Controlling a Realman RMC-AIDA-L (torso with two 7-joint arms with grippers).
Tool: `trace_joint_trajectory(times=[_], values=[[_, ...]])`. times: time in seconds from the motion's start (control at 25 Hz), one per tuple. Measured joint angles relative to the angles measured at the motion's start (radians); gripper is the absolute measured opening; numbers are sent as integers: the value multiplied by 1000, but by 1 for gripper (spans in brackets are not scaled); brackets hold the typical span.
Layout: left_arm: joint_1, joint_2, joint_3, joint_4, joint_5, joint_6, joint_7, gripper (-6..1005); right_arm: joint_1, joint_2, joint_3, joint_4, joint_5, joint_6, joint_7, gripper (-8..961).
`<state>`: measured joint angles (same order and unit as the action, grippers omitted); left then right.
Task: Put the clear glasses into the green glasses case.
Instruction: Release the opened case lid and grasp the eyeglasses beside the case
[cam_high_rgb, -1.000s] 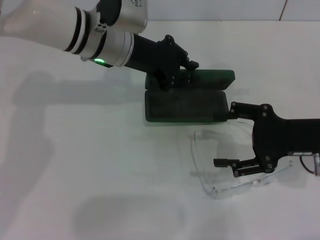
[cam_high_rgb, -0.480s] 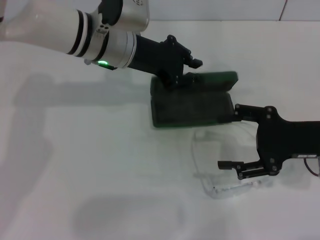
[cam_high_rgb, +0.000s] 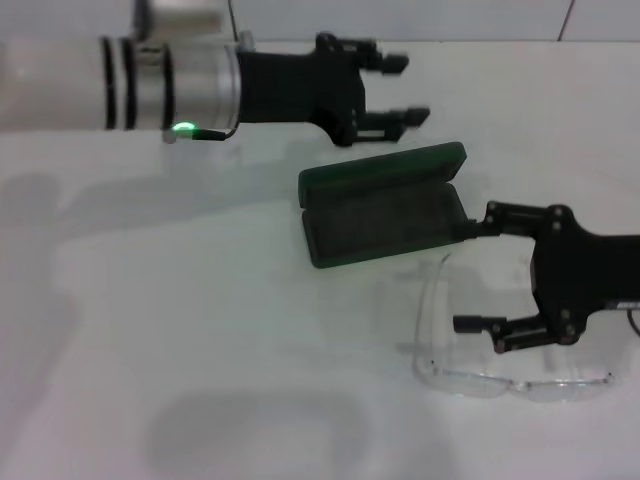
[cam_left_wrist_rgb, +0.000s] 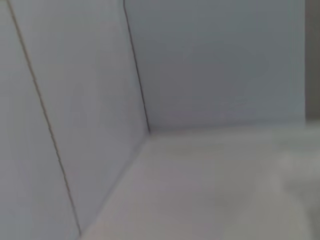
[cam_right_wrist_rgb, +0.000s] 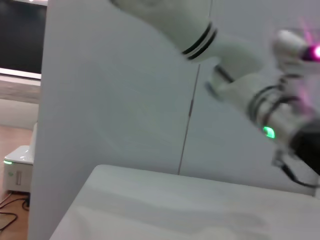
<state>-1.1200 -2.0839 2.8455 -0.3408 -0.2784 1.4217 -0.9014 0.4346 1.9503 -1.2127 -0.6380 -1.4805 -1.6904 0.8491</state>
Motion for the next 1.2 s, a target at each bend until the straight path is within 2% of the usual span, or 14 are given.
trace_joint_trajectory(times=[0.12, 0.28, 0.4, 0.52, 0.64, 0.76, 0.88, 1.08, 1.2], values=[[82, 1, 0, 4, -141, 93, 61, 611, 2, -3, 20, -19, -5, -1, 35, 834], [169, -1, 0, 8, -235, 132, 74, 633, 6, -9, 28, -48, -16, -1, 78, 833], [249, -1, 0, 14, -330, 184, 56, 637, 2, -13, 33, -126, -71, 6, 174, 832], [345, -1, 0, 71, -448, 226, 109, 636, 1, -15, 43, -266, -185, 4, 333, 832], [440, 0, 0, 145, -540, 250, 185, 634, 16, 2, 43, -502, -391, -49, 576, 831], [511, -3, -1, 204, -588, 268, 254, 633, 54, 36, 39, -664, -577, -114, 753, 830], [552, -3, -2, 228, -599, 273, 282, 631, 108, 63, 25, -743, -723, -177, 875, 829], [581, -3, 0, 229, -592, 273, 283, 630, 198, 63, -112, -758, -824, -193, 1022, 828], [587, -4, 0, 230, -588, 271, 285, 629, 228, 66, -195, -754, -884, -187, 1089, 827]])
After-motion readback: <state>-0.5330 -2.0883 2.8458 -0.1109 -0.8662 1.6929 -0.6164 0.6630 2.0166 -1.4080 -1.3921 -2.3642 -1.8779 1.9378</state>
